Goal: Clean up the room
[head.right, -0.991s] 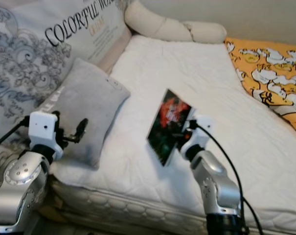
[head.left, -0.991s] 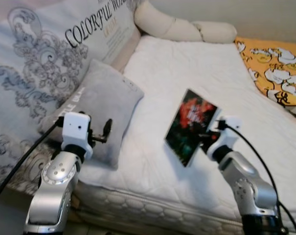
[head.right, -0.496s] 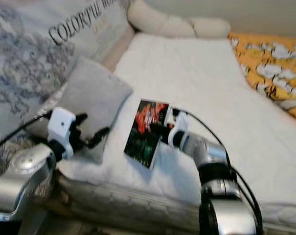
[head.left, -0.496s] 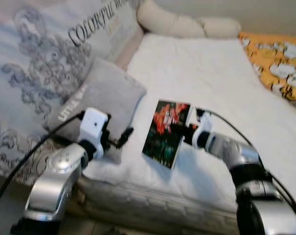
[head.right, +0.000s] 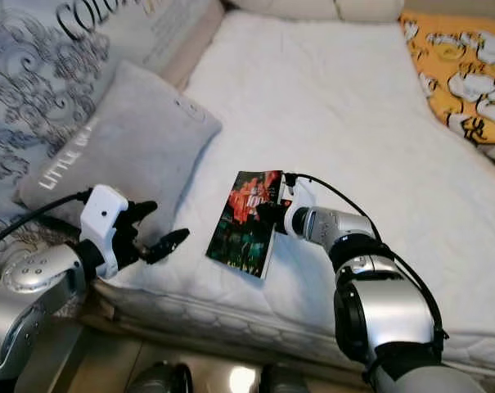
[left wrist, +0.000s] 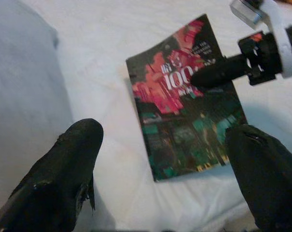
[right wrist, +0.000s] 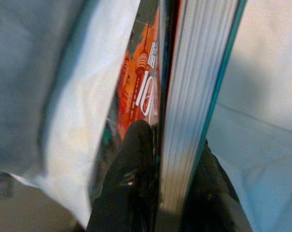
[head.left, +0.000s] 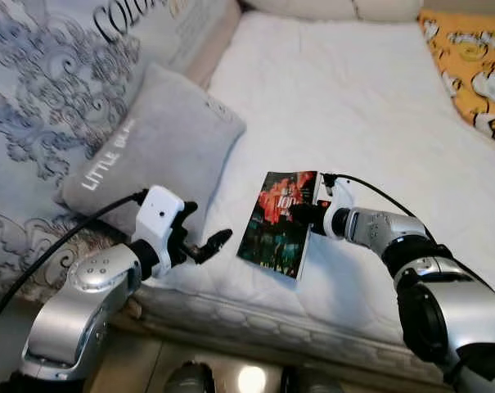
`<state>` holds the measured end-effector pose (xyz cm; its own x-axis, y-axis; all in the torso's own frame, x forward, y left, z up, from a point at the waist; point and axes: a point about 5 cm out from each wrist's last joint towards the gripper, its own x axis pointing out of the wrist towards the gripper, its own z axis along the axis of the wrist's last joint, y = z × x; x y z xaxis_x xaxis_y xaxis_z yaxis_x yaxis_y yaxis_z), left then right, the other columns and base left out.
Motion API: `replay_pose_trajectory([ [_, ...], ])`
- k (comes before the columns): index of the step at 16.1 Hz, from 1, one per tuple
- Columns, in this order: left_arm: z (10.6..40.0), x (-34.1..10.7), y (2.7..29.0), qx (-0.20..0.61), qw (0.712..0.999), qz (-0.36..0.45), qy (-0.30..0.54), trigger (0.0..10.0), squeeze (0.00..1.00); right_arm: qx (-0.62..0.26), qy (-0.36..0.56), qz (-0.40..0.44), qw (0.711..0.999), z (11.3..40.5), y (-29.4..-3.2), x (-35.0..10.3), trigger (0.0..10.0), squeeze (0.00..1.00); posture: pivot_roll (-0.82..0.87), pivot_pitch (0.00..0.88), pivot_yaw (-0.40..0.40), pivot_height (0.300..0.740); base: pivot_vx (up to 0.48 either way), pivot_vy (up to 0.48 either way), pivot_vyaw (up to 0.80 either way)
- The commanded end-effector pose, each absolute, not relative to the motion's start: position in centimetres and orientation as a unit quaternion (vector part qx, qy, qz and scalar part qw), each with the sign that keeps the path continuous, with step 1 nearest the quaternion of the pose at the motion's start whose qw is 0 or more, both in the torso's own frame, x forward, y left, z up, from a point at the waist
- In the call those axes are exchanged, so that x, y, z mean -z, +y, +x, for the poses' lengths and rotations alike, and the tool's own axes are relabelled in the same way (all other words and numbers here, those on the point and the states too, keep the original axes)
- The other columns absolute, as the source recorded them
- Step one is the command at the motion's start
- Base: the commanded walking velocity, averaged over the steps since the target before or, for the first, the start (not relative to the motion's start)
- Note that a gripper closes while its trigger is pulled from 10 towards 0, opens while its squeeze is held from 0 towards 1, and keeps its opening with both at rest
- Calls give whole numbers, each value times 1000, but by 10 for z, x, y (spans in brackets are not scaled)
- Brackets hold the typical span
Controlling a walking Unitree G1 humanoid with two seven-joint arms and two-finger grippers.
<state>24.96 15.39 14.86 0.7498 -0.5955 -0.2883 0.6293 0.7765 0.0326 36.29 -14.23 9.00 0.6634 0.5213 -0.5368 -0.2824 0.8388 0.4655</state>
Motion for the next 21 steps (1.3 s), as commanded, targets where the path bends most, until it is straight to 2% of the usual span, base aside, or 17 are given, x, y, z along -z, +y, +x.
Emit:
replay_pose_trajectory([
  [1, 247, -151, 151, 335, 931, 65, 132, 10000, 0, -223, 340, 152, 901, 365, -144, -93, 10000, 0, 27, 243, 6, 740, 0, 0, 0],
  [4, 240, -151, 153, 328, 932, 65, 139, 10000, 0, -221, 293, 119, 923, 375, -136, -103, 10000, 0, 31, 256, -12, 740, 0, 0, 0],
  [6, 238, -150, 151, 330, 931, 64, 143, 10000, 0, -221, 279, 106, 928, 378, -134, -107, 10000, 59, 28, 256, -21, 740, 0, 0, 0],
  [7, 237, -149, 150, 332, 930, 64, 146, 10000, 0, -218, 275, 110, 930, 379, -133, -110, 10000, 275, 25, 255, -23, 740, 0, 0, 0],
  [8, 236, -148, 149, 332, 929, 65, 147, 10000, 0, -217, 269, 109, 932, 381, -132, -112, 10000, 412, 25, 256, -28, 740, 0, 0, 0],
  [9, 235, -148, 148, 333, 929, 65, 147, 10000, 0, -222, 262, 102, 934, 382, -131, -115, 10000, 753, 26, 255, -30, 740, 0, 0, 0],
  [10, 234, -149, 147, 332, 930, 63, 146, 10000, 0, -230, 250, 81, 937, 384, -129, -118, 10000, 941, 21, 255, -34, 740, 0, 0, 0],
  [13, 234, -148, 147, 330, 930, 63, 148, 10000, 0, -238, 233, 47, 942, 387, -125, -124, 10000, 1000, 23, 252, -38, 740, 0, 0, 0],
  [19, 232, -147, 146, 329, 930, 62, 151, 10000, 0, -213, 227, 0, 950, 389, -126, -125, 10000, 1000, 24, 249, -39, 740, 0, 0, 0],
  [21, 233, -146, 145, 330, 930, 61, 152, 10000, 0, -185, 220, 27, 957, 390, -134, -125, 10000, 1000, 22, 244, -37, 740, 0, 0, 0],
])
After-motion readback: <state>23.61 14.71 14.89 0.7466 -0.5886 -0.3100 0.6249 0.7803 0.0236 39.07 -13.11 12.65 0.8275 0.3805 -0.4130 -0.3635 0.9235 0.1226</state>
